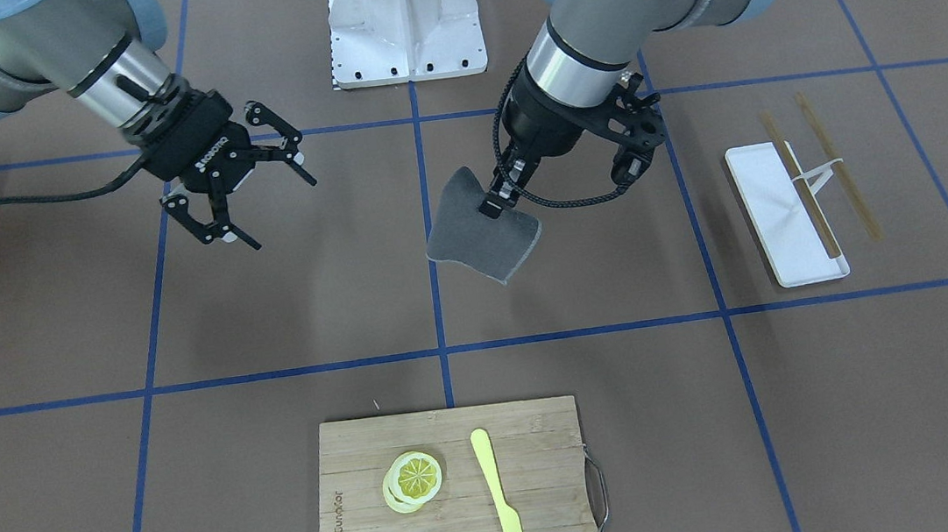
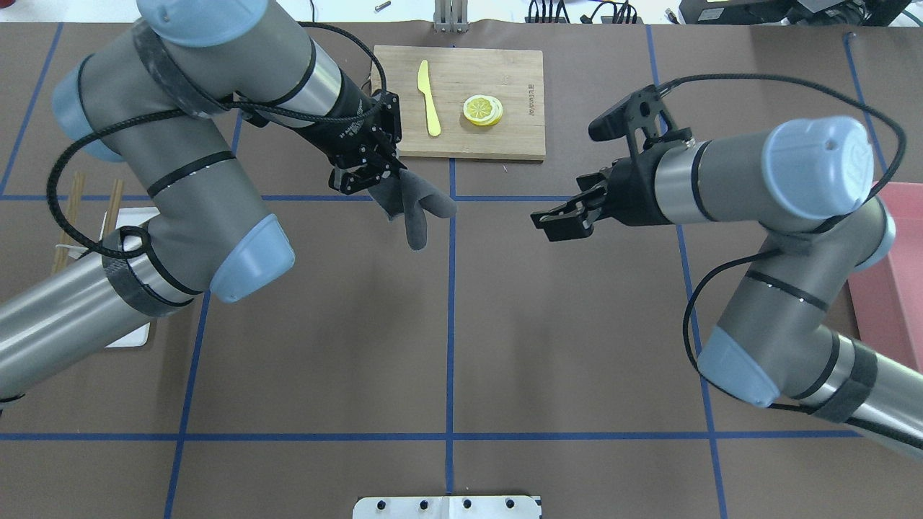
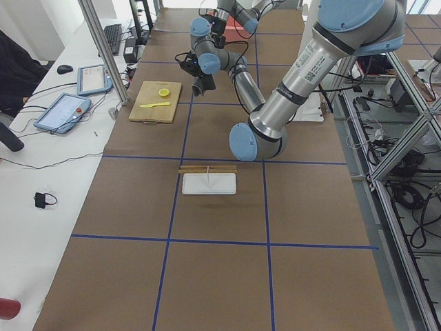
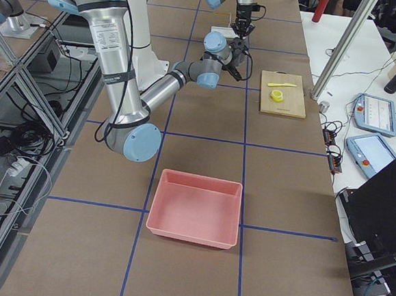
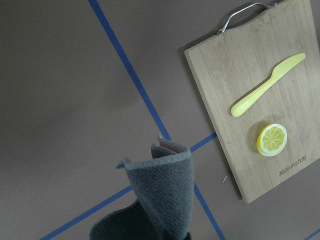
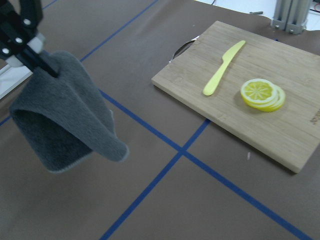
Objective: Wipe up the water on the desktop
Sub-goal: 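Carry the cloth to table center with left gripper while right gripper approaches, then grasp the cloth with the right gripper and open the left gripper, then lower the cloth to the table with the right gripper while the left arm withdraws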
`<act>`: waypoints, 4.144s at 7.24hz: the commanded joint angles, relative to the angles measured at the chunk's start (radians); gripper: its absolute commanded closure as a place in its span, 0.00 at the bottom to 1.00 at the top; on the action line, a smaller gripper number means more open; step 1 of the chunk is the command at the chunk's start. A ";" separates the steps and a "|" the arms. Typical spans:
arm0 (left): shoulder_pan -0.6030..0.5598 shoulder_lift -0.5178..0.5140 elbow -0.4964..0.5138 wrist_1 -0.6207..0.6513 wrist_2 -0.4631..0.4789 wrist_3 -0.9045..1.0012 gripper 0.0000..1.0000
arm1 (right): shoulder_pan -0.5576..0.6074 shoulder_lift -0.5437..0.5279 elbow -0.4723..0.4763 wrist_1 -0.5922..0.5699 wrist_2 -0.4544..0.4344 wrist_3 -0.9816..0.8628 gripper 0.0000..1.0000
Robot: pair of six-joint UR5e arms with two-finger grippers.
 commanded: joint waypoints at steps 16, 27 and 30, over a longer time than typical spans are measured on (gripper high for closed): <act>0.117 -0.094 0.066 0.002 0.012 0.041 0.02 | -0.127 0.045 0.010 0.012 -0.088 0.065 1.00; -0.250 0.239 -0.302 0.332 0.069 0.750 0.02 | 0.170 -0.248 0.064 -0.461 -0.058 -0.535 1.00; -0.257 0.320 -0.316 0.316 0.115 0.782 0.02 | 0.100 -0.186 -0.039 -0.518 -0.072 -0.564 1.00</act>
